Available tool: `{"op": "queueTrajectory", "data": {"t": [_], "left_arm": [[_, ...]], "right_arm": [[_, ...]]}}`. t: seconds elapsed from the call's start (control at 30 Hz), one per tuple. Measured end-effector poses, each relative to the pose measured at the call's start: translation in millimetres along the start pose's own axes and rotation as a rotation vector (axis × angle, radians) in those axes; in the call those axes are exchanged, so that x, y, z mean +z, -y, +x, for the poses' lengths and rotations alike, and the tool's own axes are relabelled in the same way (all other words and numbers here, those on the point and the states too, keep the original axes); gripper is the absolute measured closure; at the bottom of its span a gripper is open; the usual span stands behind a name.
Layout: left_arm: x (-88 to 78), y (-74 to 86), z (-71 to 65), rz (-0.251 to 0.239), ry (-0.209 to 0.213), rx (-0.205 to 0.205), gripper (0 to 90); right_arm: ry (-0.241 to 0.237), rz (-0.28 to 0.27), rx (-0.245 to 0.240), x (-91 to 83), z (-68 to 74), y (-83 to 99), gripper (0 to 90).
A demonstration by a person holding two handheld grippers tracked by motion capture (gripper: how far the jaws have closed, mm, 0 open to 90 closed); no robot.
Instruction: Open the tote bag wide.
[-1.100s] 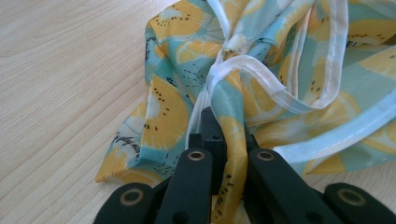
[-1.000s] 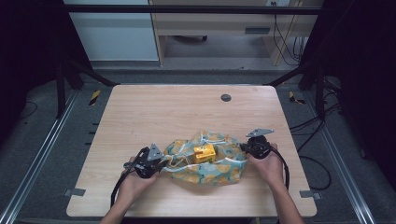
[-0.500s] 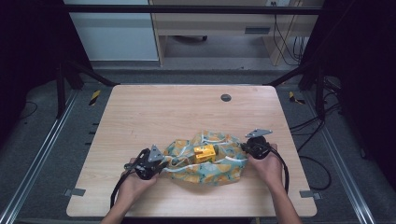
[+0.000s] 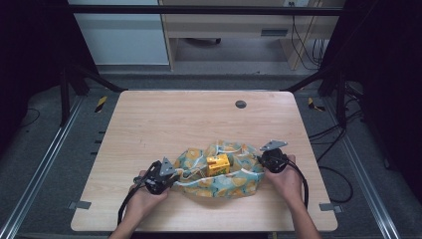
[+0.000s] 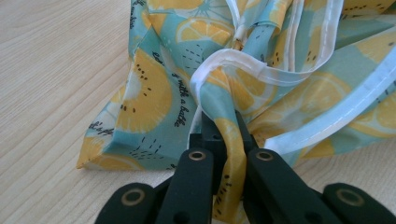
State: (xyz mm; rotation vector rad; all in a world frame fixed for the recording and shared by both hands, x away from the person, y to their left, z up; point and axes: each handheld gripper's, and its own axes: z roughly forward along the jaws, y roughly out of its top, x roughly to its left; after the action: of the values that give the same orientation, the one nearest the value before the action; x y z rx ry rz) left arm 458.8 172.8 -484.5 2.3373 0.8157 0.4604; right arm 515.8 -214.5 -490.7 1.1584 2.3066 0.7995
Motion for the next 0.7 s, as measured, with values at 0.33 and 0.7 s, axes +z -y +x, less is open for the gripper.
{"op": "queueTrajectory", "data": {"t": [0.33, 0.7], "left_arm": [[2.1, 2.6, -1.3, 0.005, -0.004, 0.005, 89.8], [3.2, 4.5, -2.2, 0.014, -0.01, 0.011, 89.8]], "right_arm": [[0.018, 0.007, -0.052, -2.7, 4.4, 3.8, 90.0], [0.02, 0.016, -0.089, -3.1, 7.7, 6.0, 90.0]]}}
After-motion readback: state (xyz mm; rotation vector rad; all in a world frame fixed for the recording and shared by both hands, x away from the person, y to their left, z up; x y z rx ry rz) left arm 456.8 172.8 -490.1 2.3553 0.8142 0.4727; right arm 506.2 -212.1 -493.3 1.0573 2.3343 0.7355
